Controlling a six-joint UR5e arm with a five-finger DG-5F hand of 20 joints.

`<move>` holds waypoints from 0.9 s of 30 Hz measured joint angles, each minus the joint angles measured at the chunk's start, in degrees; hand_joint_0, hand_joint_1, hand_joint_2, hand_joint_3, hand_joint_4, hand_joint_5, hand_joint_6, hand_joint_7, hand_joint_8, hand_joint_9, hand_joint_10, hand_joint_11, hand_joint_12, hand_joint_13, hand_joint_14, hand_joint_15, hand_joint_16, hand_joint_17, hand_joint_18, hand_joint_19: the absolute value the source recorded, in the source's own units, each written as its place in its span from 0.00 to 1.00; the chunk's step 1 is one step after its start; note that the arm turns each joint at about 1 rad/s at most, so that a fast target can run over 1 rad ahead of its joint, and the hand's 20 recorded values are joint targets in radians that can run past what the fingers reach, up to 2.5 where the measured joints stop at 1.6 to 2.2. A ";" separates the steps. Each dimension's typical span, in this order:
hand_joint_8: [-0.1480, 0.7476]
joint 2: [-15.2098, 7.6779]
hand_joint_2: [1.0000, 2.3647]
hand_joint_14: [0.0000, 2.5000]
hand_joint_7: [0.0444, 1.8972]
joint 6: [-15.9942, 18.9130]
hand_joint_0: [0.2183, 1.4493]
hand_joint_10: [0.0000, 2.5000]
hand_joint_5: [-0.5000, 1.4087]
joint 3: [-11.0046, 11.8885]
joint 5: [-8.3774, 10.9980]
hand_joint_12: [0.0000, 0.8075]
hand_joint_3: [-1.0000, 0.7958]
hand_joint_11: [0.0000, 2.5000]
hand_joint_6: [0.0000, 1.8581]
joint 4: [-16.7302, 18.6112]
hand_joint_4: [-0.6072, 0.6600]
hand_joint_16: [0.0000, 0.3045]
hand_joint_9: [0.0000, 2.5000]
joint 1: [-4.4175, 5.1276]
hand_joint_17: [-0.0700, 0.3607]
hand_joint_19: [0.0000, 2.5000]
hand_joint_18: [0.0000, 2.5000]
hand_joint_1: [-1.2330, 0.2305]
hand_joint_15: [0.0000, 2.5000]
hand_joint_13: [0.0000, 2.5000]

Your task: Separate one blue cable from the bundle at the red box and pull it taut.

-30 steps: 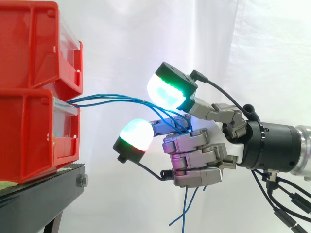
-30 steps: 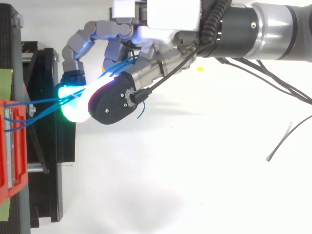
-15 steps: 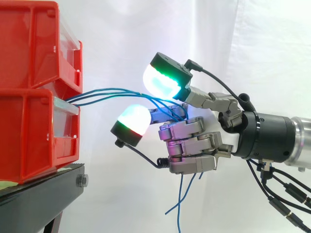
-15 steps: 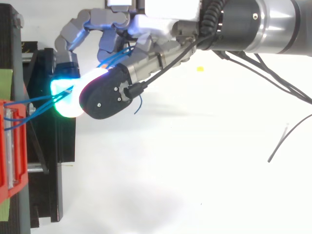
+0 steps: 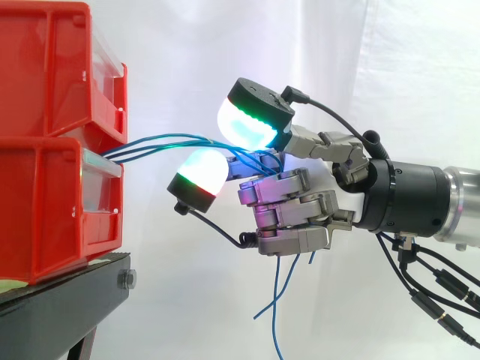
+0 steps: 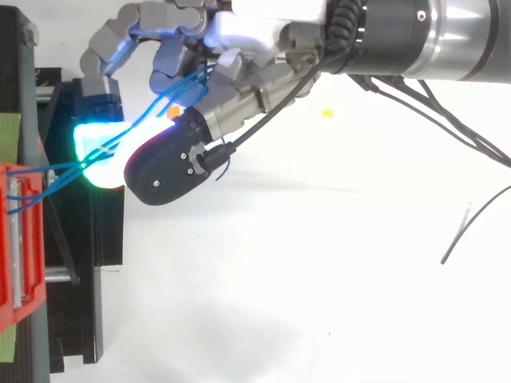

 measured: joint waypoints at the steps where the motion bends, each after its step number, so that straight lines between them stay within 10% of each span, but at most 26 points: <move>1: 0.58 0.00 0.01 1.00 0.44 -0.02 0.31 1.00 0.16 0.01 0.00 0.63 0.44 0.79 0.51 -0.09 0.65 0.74 0.44 -0.01 0.55 0.65 1.00 0.32 0.47 0.64; 13: 0.59 0.00 0.00 1.00 0.44 -0.19 0.29 1.00 0.16 0.04 0.00 0.60 0.31 0.78 0.51 -0.09 0.65 0.64 0.44 -0.07 0.50 0.66 1.00 0.52 0.47 0.62; 27: 0.52 0.00 0.01 1.00 0.42 -0.25 0.31 1.00 0.16 0.04 -0.04 0.63 0.49 0.77 0.51 -0.16 0.59 0.72 0.44 -0.03 0.55 0.65 1.00 0.32 0.47 0.64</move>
